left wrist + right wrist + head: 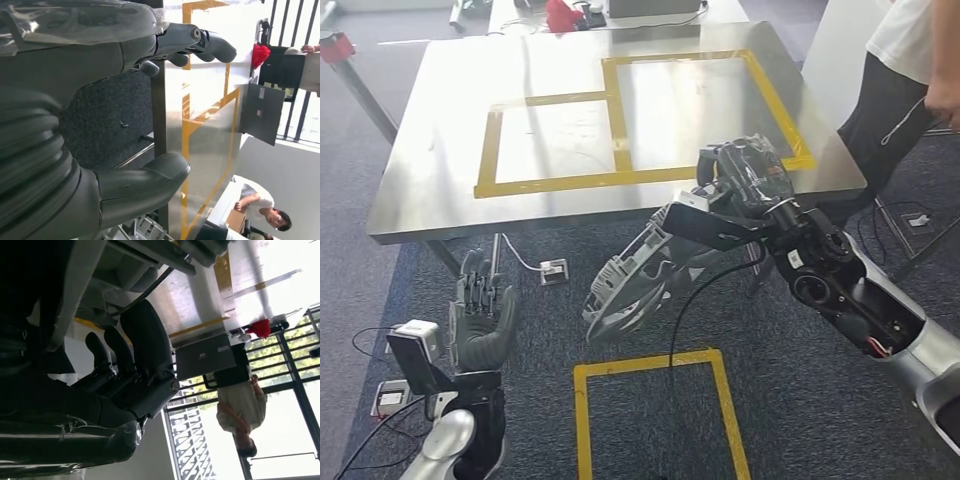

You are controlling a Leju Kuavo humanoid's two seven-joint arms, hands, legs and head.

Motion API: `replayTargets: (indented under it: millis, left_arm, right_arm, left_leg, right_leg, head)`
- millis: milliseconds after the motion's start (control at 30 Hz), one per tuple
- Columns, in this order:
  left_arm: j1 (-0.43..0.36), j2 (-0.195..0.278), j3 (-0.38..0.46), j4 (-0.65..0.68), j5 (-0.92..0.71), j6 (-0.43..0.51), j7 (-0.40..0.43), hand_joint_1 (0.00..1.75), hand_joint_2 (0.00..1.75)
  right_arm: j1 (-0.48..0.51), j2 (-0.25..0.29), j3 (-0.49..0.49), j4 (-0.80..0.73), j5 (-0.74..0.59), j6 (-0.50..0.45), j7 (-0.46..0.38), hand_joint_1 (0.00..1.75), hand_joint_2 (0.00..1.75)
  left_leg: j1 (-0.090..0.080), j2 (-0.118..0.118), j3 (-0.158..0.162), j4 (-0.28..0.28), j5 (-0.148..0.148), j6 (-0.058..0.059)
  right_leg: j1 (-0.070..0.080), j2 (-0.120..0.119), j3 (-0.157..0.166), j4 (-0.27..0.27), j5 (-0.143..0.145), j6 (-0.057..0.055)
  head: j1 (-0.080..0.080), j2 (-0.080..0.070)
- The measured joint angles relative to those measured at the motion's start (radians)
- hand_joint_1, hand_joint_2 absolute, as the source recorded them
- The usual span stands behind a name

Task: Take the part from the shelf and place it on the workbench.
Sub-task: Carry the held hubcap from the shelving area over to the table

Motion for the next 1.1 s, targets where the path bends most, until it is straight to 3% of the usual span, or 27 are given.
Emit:
replayTargets:
  millis: [33, 100, 133, 167, 200, 267, 333, 367, 467, 500, 533, 633, 667, 700, 833, 900, 967, 1000, 1033, 1067, 1100]
  left_arm:
    - [0.000, -0.001, 0.000, 0.001, -0.001, -0.002, 0.000, 0.00, 1.75]
    - [0.000, -0.004, 0.000, 0.002, -0.002, -0.004, 0.000, 0.00, 1.75]
    - [-0.001, -0.006, 0.000, 0.002, -0.002, -0.004, 0.000, 0.00, 1.75]
    - [-0.001, -0.006, 0.000, 0.003, -0.002, -0.004, 0.000, 0.00, 1.75]
    - [-0.002, -0.007, 0.000, 0.004, -0.002, -0.004, 0.000, 0.00, 1.75]
    - [-0.005, -0.008, 0.000, 0.005, -0.004, -0.005, 0.002, 0.00, 1.75]
    - [-0.010, -0.008, 0.000, 0.005, -0.004, -0.004, 0.004, 0.00, 1.75]
    - [-0.011, -0.008, 0.000, 0.005, -0.004, -0.004, 0.006, 0.00, 1.75]
    - [-0.006, -0.008, 0.000, 0.006, -0.004, -0.006, 0.008, 0.00, 1.75]
    - [-0.003, -0.008, 0.000, 0.007, -0.005, -0.006, 0.008, 0.00, 1.75]
    - [-0.002, -0.008, 0.000, 0.007, -0.005, -0.007, 0.008, 0.00, 1.75]
    - [-0.002, -0.007, 0.000, 0.008, -0.006, -0.010, 0.008, 0.00, 1.75]
    - [-0.003, -0.007, 0.000, 0.008, -0.006, -0.012, 0.007, 0.00, 1.75]
    - [-0.004, -0.007, 0.001, 0.008, -0.006, -0.013, 0.007, 0.00, 1.75]
    - [-0.008, -0.008, 0.001, 0.008, -0.006, -0.019, 0.005, 0.00, 1.75]
    - [-0.011, -0.011, 0.001, 0.009, -0.006, -0.027, 0.002, 0.00, 1.75]
    - [-0.010, -0.014, 0.001, 0.013, -0.006, -0.034, 0.000, 0.00, 1.75]
    - [-0.009, -0.015, 0.001, 0.016, -0.006, -0.037, -0.001, 0.00, 1.75]
    - [-0.008, -0.016, 0.001, 0.018, -0.006, -0.040, -0.001, 0.00, 1.75]
    - [-0.008, -0.018, 0.001, 0.020, -0.006, -0.042, -0.001, 0.00, 1.75]
    - [-0.009, -0.019, 0.001, 0.022, -0.006, -0.045, -0.001, 0.00, 1.75]
  right_arm:
    - [-0.002, 0.000, -0.001, -0.006, -0.001, 0.004, 0.003, 1.75, 1.75]
    - [-0.011, 0.000, -0.006, -0.018, -0.002, 0.007, 0.005, 1.75, 1.75]
    - [-0.016, -0.001, -0.008, -0.023, -0.002, 0.009, 0.006, 1.75, 1.75]
    - [-0.021, -0.001, -0.010, -0.028, -0.003, 0.010, 0.007, 1.75, 1.75]
    - [-0.024, -0.002, -0.011, -0.033, -0.003, 0.012, 0.009, 1.75, 1.75]
    - [-0.034, -0.004, -0.014, -0.044, -0.003, 0.018, 0.013, 1.75, 1.75]
    - [-0.057, -0.005, -0.019, -0.054, -0.004, 0.029, 0.021, 1.75, 1.75]
    - [-0.071, -0.005, -0.022, -0.058, -0.005, 0.037, 0.026, 1.75, 1.75]
    - [-0.103, -0.005, -0.026, -0.061, -0.013, 0.054, 0.040, 1.75, 1.75]
    - [-0.108, -0.005, -0.026, -0.061, -0.017, 0.057, 0.045, 1.75, 1.75]
    - [-0.113, -0.005, -0.025, -0.062, -0.022, 0.058, 0.050, 1.75, 1.75]
    - [-0.151, -0.005, -0.026, -0.063, -0.039, 0.055, 0.057, 1.75, 1.75]
    - [-0.168, -0.005, -0.027, -0.063, -0.044, 0.054, 0.058, 1.75, 1.75]
    - [-0.183, -0.005, -0.028, -0.062, -0.048, 0.053, 0.059, 1.75, 1.75]
    - [-0.232, -0.005, -0.033, -0.061, -0.064, 0.050, 0.069, 1.75, 1.75]
    - [-0.263, -0.005, -0.035, -0.058, -0.081, 0.042, 0.078, 1.75, 1.75]
    - [-0.285, -0.006, -0.035, -0.051, -0.099, 0.031, 0.088, 1.75, 1.75]
    - [-0.289, -0.006, -0.034, -0.047, -0.106, 0.028, 0.091, 1.75, 1.75]
    - [-0.293, -0.006, -0.034, -0.043, -0.112, 0.027, 0.093, 1.75, 1.75]
    - [-0.299, -0.006, -0.033, -0.040, -0.115, 0.027, 0.095, 1.75, 1.75]
    - [-0.309, -0.006, -0.033, -0.037, -0.118, 0.027, 0.097, 1.75, 1.75]
  left_leg:
    - [0.000, -0.001, 0.010, 0.000, -0.008, -0.002]
    - [0.001, -0.002, 0.027, 0.003, -0.023, -0.008]
    - [0.001, -0.003, 0.031, 0.005, -0.030, -0.012]
    - [0.000, -0.003, 0.030, 0.011, -0.036, -0.017]
    - [0.000, -0.002, 0.026, 0.015, -0.040, -0.022]
    - [-0.002, -0.001, 0.021, 0.025, -0.053, -0.034]
    - [-0.001, 0.001, 0.009, 0.063, -0.069, -0.047]
    - [0.003, 0.002, -0.013, 0.110, -0.083, -0.056]
    - [0.019, 0.006, -0.123, 0.298, -0.147, -0.081]
    - [0.021, 0.007, -0.148, 0.323, -0.150, -0.082]
    - [0.021, 0.007, -0.156, 0.310, -0.132, -0.079]
    - [0.010, 0.006, -0.109, 0.115, 0.010, -0.049]
    - [0.005, 0.006, -0.090, 0.059, 0.037, -0.039]
    - [0.000, 0.006, -0.080, 0.031, 0.045, -0.031]
    - [0.001, 0.004, -0.042, 0.001, 0.024, -0.013]
    - [0.005, 0.003, -0.023, -0.008, 0.019, -0.008]
    - [0.006, 0.003, -0.011, -0.007, 0.008, -0.006]
    - [0.007, 0.002, -0.004, -0.007, 0.001, -0.007]
    - [0.008, 0.001, 0.005, -0.006, -0.007, -0.010]
    - [0.009, -0.001, 0.014, -0.003, -0.015, -0.013]
    - [0.010, -0.002, 0.022, 0.001, -0.025, -0.018]
  right_leg:
    - [-0.002, -0.001, -0.006, -0.026, 0.030, 0.004]
    - [-0.006, -0.003, 0.010, -0.150, 0.147, 0.011]
    - [-0.005, -0.004, 0.015, -0.208, 0.192, 0.013]
    - [-0.004, -0.005, 0.021, -0.254, 0.220, 0.008]
    - [-0.002, -0.005, 0.020, -0.275, 0.227, 0.002]
    - [0.000, -0.003, 0.027, -0.290, 0.219, -0.016]
    - [-0.005, -0.001, 0.039, -0.288, 0.209, -0.027]
    - [-0.009, 0.000, 0.048, -0.289, 0.205, -0.031]
    - [-0.008, 0.002, 0.072, -0.289, 0.186, -0.035]
    - [-0.008, 0.002, 0.082, -0.289, 0.178, -0.035]
    - [-0.007, 0.002, 0.092, -0.289, 0.170, -0.035]
    - [-0.004, 0.005, 0.119, -0.292, 0.148, -0.030]
    - [-0.005, 0.005, 0.124, -0.295, 0.143, -0.027]
    - [-0.007, 0.006, 0.129, -0.298, 0.140, -0.022]
    - [-0.007, 0.001, 0.138, -0.278, 0.119, -0.004]
    - [-0.007, -0.001, 0.088, -0.174, 0.073, -0.003]
    - [-0.005, 0.000, 0.007, -0.037, 0.024, -0.001]
    - [-0.006, -0.001, -0.023, -0.001, 0.018, 0.001]
    - [-0.007, -0.001, -0.036, -0.004, 0.035, 0.004]
    - [-0.010, -0.002, -0.034, -0.047, 0.077, 0.009]
    - [-0.015, -0.004, -0.022, -0.116, 0.136, 0.015]
  head:
    - [0.003, 0.000]
    - [0.008, 0.000]
    - [0.009, 0.000]
    - [0.009, 0.000]
    - [0.008, 0.000]
    - [0.006, 0.000]
    - [0.002, 0.000]
    - [-0.004, 0.000]
    - [-0.016, 0.000]
    - [-0.018, 0.000]
    - [-0.019, 0.000]
    - [-0.022, 0.000]
    - [-0.022, 0.000]
    - [-0.022, 0.000]
    - [-0.020, 0.000]
    - [-0.011, 0.000]
    - [-0.003, 0.000]
    - [0.001, 0.000]
    - [0.003, 0.000]
    - [0.006, 0.000]
    - [0.009, 0.000]
